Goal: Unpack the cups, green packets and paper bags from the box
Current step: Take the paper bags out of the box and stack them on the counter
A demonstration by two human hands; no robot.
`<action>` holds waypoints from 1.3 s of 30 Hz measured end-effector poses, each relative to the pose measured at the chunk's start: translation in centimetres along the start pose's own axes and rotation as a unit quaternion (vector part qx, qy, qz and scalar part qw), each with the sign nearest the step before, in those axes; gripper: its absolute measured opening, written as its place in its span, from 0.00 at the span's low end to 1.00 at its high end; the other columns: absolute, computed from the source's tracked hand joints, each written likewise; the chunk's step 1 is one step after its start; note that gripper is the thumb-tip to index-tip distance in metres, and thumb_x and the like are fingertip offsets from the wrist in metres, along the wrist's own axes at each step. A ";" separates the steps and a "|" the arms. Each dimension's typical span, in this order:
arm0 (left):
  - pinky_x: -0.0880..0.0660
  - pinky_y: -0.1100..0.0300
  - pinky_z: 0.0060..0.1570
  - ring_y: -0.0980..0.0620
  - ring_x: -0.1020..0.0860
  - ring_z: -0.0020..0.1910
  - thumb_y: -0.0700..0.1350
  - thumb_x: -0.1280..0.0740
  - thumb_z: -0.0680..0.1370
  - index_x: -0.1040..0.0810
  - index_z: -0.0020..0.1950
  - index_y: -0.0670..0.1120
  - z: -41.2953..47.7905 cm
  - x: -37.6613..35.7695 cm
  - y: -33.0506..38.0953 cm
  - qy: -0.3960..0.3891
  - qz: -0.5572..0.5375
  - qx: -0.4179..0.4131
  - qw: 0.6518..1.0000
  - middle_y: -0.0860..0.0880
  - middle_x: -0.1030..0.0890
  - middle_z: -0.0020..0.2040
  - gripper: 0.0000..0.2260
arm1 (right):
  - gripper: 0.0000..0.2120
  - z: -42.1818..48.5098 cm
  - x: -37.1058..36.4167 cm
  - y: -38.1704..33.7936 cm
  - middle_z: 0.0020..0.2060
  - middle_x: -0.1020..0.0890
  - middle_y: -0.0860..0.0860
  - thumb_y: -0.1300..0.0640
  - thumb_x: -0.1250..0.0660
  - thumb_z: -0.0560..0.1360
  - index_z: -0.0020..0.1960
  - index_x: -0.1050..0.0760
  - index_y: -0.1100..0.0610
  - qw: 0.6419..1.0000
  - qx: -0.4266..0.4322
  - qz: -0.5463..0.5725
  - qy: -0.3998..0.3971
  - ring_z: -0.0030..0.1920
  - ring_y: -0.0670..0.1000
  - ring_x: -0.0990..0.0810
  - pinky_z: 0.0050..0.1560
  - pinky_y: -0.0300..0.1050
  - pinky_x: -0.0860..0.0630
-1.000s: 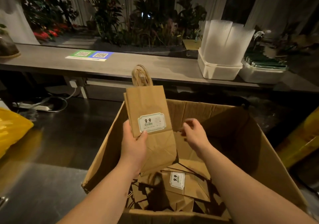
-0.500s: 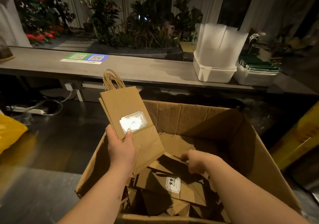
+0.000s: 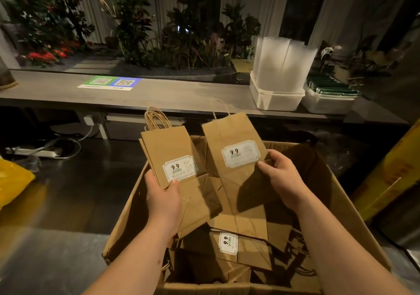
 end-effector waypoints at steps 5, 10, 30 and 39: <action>0.31 0.53 0.62 0.56 0.27 0.62 0.38 0.38 0.84 0.34 0.70 0.60 -0.5 -1.5 0.6 -0.057 -0.034 0.013 0.998 0.60 0.24 0.61 0.21 | 0.09 -0.5 -4.4 1.5 0.48 0.13 0.48 0.54 0.37 0.84 0.61 0.20 0.49 0.992 -0.066 0.104 -0.040 0.49 0.50 0.14 0.44 0.47 0.22; 0.21 0.52 0.53 0.54 0.19 0.60 0.44 0.38 0.85 0.31 0.69 0.63 -1.0 -2.8 0.0 -0.114 -0.055 0.029 0.991 0.56 0.19 0.61 0.17 | 0.14 -0.7 -9.3 5.9 0.58 0.17 0.48 0.52 0.37 0.84 0.69 0.26 0.43 0.985 -0.133 0.065 -0.089 0.58 0.53 0.18 0.48 0.48 0.20; 0.23 0.62 0.49 0.62 0.23 0.57 0.41 0.34 0.83 0.34 0.68 0.63 -0.9 -2.1 0.4 -0.080 0.047 -0.031 0.995 0.61 0.22 0.59 0.21 | 0.17 1.2 -7.6 9.0 0.61 0.19 0.48 0.49 0.37 0.83 0.71 0.28 0.48 0.991 -0.113 -0.047 -0.047 0.59 0.49 0.20 0.59 0.50 0.21; 0.23 0.62 0.43 0.59 0.22 0.54 0.41 0.35 0.84 0.35 0.70 0.57 -0.1 0.5 0.7 0.027 0.012 -0.036 0.999 0.59 0.24 0.57 0.19 | 0.54 -1.1 -8.4 15.6 0.81 0.44 0.57 0.47 0.21 0.70 0.83 0.53 0.51 0.714 -0.108 -0.640 -0.262 0.79 0.64 0.39 0.73 0.59 0.30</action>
Point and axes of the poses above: each hand's wrist, its own z-axis towards the middle knuckle, its own x-axis out of the back of the hand, y = z × x, the point moved 10 cm from there along z, towards the middle knuckle
